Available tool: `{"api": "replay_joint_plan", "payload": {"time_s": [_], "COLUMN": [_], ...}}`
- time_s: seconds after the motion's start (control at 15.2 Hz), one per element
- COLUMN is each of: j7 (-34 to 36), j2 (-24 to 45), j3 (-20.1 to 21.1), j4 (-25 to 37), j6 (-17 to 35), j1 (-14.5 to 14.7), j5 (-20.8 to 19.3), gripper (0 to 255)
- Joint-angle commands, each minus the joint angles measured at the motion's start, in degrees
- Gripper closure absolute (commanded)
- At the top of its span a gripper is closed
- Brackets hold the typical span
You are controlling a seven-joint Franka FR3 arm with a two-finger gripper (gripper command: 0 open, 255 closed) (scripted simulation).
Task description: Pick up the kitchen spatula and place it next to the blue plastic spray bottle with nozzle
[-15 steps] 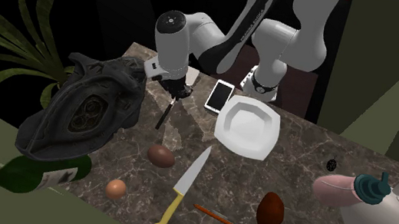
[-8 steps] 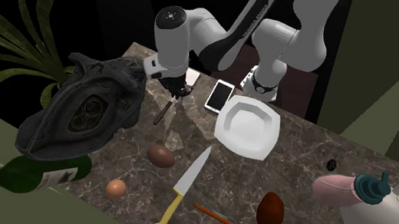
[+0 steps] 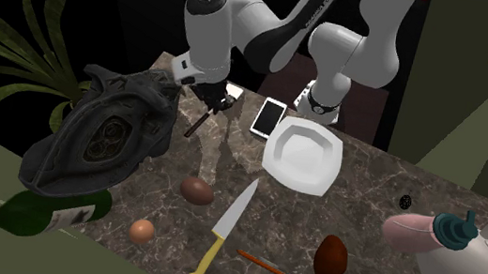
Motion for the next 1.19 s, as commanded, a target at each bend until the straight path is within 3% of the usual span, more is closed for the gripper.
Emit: {"api": "replay_joint_plan", "payload": {"time_s": [0.0, 1.12], "j7": [0.15, 0.62], "j2": [-0.81, -5.26], "j3": [0.61, 5.1], "j4": [0.92, 10.82], "j6": [-1.77, -16.11], "j1": [-0.09, -0.07], "j5": [0.13, 1.97], "gripper": [255, 255]}}
